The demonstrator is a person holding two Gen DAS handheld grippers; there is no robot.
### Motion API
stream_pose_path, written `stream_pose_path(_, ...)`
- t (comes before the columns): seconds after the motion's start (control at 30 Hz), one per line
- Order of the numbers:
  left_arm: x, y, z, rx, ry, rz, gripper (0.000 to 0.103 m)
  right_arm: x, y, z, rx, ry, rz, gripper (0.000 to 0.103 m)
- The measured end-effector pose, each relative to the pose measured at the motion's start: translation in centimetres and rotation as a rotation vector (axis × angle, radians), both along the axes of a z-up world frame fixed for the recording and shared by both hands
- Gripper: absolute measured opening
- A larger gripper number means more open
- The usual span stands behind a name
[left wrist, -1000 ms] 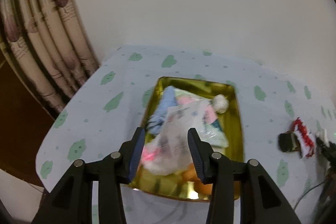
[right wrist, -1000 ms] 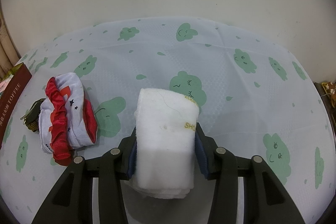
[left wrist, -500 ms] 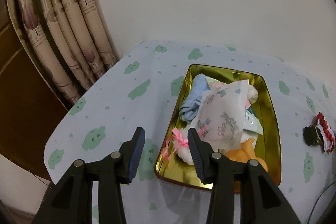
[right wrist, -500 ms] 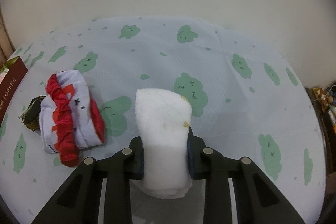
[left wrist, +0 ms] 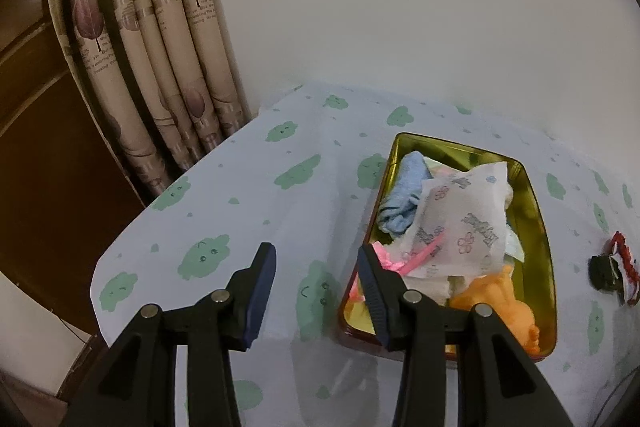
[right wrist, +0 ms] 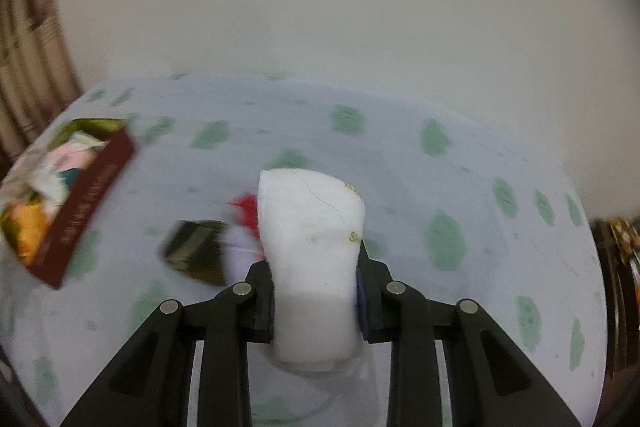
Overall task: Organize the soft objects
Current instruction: 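Carry the white folded sock into the tin box and open the right gripper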
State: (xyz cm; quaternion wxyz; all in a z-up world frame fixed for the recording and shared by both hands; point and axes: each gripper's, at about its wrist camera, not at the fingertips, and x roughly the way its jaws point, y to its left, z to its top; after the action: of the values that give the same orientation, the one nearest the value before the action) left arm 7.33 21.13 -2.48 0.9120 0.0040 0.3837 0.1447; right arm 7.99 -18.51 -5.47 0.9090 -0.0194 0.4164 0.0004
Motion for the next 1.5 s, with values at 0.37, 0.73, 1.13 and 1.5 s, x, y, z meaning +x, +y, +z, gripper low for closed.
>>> stream_pose_path(0.37, -0.1, 2.2, -0.1, -0.060, -0.010, 0.054, 0.043, 2.3, 17.1, 1.2, 0.055, 0.035, 0.366, 0.026)
stream_pose_path(0.73, 0.2, 3.0, -0.9, -0.098, 0.010, 0.067, 0.043, 4.1, 26.6, -0.4, 0.066, 0.076, 0.507, 0.026)
stream_pose_path(1.13, 0.2, 4.3, -1.1, -0.151, 0.005, 0.111, 0.043, 8.9, 30.3, -2.0, 0.057, 0.077, 0.485, 0.027)
stream_pose_path(1.5, 0.3, 4.2, -1.3, -0.152, 0.013, 0.108, 0.043, 8.1, 30.2, -1.1, 0.080, 0.066, 0.489, 0.051)
